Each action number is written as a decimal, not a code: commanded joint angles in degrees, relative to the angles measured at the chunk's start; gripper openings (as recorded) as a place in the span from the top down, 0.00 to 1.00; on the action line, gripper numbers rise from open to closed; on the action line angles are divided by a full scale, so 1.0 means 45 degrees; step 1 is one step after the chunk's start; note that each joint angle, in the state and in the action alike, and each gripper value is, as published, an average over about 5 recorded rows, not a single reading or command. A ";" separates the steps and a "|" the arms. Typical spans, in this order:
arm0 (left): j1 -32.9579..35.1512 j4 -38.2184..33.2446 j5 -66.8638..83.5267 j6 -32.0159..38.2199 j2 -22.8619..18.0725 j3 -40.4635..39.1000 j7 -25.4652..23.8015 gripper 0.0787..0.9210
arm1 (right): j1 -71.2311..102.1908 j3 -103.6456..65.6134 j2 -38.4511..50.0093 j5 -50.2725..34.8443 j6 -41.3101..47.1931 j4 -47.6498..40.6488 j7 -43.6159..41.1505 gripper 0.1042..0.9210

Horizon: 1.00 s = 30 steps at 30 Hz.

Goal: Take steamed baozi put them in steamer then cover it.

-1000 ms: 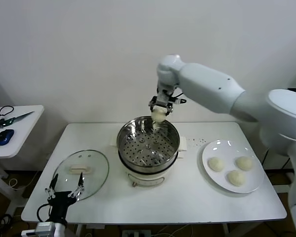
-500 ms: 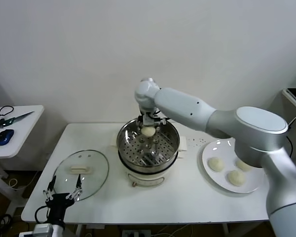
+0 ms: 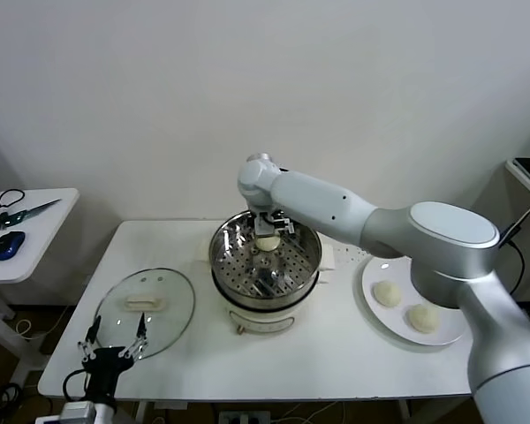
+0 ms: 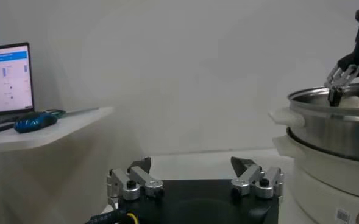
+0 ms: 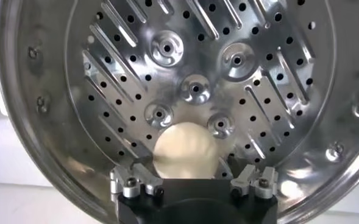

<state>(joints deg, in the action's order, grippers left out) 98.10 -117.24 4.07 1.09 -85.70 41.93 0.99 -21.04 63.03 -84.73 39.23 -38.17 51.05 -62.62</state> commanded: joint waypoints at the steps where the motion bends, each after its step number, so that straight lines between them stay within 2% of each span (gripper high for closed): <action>1: 0.0010 0.0031 -0.0017 0.0001 -0.0017 -0.0007 0.0010 0.12 | 0.0104 -0.0123 -0.0022 0.0324 0.0004 0.0123 -0.0006 0.12; 7: 0.0040 -0.0020 -0.0037 -0.0009 0.0002 -0.0004 0.0019 0.12 | -0.0682 -0.0412 0.0954 -0.0879 0.0067 0.1342 -0.0504 0.12; 12: 0.0077 -0.0176 -0.0103 -0.0072 0.0018 0.0014 -0.0004 0.12 | -0.2037 -0.0037 0.2735 -0.3751 0.1041 0.2736 -0.1078 0.12; 15: 0.0113 -0.0317 -0.0185 -0.0145 0.0028 0.0014 -0.0063 0.12 | -0.3170 0.0848 0.4291 -0.6013 0.2725 0.3350 -0.0482 0.12; 19: 0.0068 -0.0405 -0.0255 -0.0189 0.0014 -0.0034 -0.0081 0.12 | -0.4885 0.3282 0.6265 -0.9759 0.6655 0.4352 0.1107 0.12; 21: -0.0003 -0.0405 -0.0270 -0.0208 -0.0006 -0.0068 -0.0060 0.12 | -0.5151 0.3764 0.7028 -1.1486 0.8394 0.4600 0.1048 0.12; 25: -0.0080 -0.0432 -0.0313 -0.0299 -0.0032 -0.0154 -0.0073 0.12 | -0.4643 0.3733 0.8264 -1.3297 1.0608 0.4568 0.0730 0.12; 30: -0.0054 -0.0449 -0.0373 -0.0334 -0.0041 -0.0209 -0.0083 0.12 | -0.3369 0.3527 0.9501 -1.4366 1.1342 0.4262 0.0469 0.12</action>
<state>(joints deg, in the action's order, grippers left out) 98.00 -119.07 2.54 -0.11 -85.82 41.11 0.72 -35.79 75.04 -51.77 -9.51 -0.92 67.68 -61.40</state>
